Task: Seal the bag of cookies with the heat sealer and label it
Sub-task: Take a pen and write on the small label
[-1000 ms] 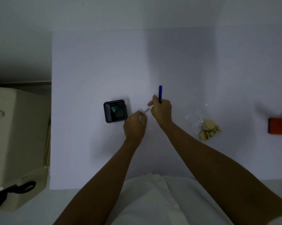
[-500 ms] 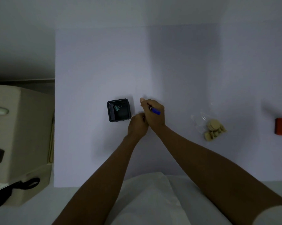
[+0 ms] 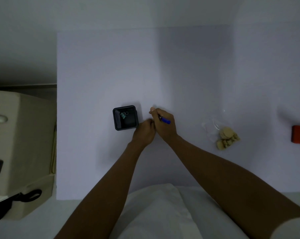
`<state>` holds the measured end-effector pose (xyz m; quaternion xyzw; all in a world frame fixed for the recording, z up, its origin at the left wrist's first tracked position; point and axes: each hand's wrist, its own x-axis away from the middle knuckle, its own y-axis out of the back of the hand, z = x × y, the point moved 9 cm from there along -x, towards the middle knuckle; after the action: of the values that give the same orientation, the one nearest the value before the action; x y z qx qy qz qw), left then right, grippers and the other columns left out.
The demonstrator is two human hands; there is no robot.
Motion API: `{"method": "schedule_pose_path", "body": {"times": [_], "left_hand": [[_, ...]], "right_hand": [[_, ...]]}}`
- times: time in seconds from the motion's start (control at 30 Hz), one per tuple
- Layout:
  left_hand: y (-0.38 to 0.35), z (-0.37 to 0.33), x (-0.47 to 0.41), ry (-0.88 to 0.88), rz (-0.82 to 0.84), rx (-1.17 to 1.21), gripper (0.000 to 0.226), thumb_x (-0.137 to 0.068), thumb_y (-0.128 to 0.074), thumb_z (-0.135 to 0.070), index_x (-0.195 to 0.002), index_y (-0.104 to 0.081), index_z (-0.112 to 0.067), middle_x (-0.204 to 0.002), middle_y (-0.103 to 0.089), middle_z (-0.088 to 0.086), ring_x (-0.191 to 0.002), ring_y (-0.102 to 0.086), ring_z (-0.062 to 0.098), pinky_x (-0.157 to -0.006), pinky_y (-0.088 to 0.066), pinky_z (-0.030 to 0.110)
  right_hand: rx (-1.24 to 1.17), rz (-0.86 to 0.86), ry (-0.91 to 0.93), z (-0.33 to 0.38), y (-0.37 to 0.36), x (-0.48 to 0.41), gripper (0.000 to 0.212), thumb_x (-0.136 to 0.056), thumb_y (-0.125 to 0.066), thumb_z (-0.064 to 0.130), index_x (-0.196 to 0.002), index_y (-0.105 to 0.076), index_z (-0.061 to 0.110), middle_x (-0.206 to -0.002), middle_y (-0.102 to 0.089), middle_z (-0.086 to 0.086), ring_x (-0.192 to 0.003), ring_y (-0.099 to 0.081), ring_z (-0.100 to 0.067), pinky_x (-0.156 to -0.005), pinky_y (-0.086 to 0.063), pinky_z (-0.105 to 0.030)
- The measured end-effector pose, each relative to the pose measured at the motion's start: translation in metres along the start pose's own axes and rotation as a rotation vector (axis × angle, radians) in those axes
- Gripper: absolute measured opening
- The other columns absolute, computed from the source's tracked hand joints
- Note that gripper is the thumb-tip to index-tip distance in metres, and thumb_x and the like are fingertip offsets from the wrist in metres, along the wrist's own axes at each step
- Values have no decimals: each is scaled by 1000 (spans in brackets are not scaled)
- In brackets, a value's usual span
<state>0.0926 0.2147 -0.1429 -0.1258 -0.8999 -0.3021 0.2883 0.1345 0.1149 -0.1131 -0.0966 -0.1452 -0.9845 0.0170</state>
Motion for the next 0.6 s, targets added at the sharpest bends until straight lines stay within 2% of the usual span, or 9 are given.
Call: {"method": "schedule_pose_path", "body": {"times": [0.1, 0.27, 0.47, 0.53, 0.6], "left_hand": [[3, 1, -2, 19, 4, -33, 36, -99, -36, -27, -85, -61, -6, -77, -66, 13, -69, -62, 28, -62, -50, 38], [-2, 0, -1, -11, 51, -102, 30, -96, -38, -25, -85, -60, -8, -76, -64, 9, -67, -60, 25, -63, -53, 43], [-2, -12, 2, -75, 101, -116, 28, -99, -37, -22, -92, -60, -8, -77, -61, 5, -67, -58, 24, -61, -50, 37], [-3, -7, -1, -43, 111, -132, 27, -98, -37, -24, -90, -59, -10, -74, -60, 4, -65, -57, 24, -60, -49, 36], [-2, 0, -3, 18, 104, -124, 30, -98, -37, -27, -86, -59, -10, -72, -61, 7, -64, -57, 26, -59, -49, 35]], "right_hand": [[50, 12, 9, 2, -1, 1, 44, -101, -52, 31, -68, -56, 2, -59, -58, -12, -55, -58, -28, -57, -52, -43], [160, 43, -42, -1, -3, 4, 44, -102, -48, 34, -68, -47, 5, -53, -50, -7, -49, -49, -19, -50, -42, -31], [123, 39, -47, -6, -3, 4, 48, -99, -53, 33, -64, -46, 2, -52, -49, -17, -48, -49, -31, -47, -42, -37], [140, 35, -41, -6, -1, 4, 46, -99, -54, 29, -62, -46, 2, -50, -49, -16, -46, -49, -29, -45, -40, -34], [159, 26, -33, -5, 1, 4, 45, -99, -54, 26, -61, -46, 3, -48, -47, -11, -42, -44, -22, -44, -36, -24]]}}
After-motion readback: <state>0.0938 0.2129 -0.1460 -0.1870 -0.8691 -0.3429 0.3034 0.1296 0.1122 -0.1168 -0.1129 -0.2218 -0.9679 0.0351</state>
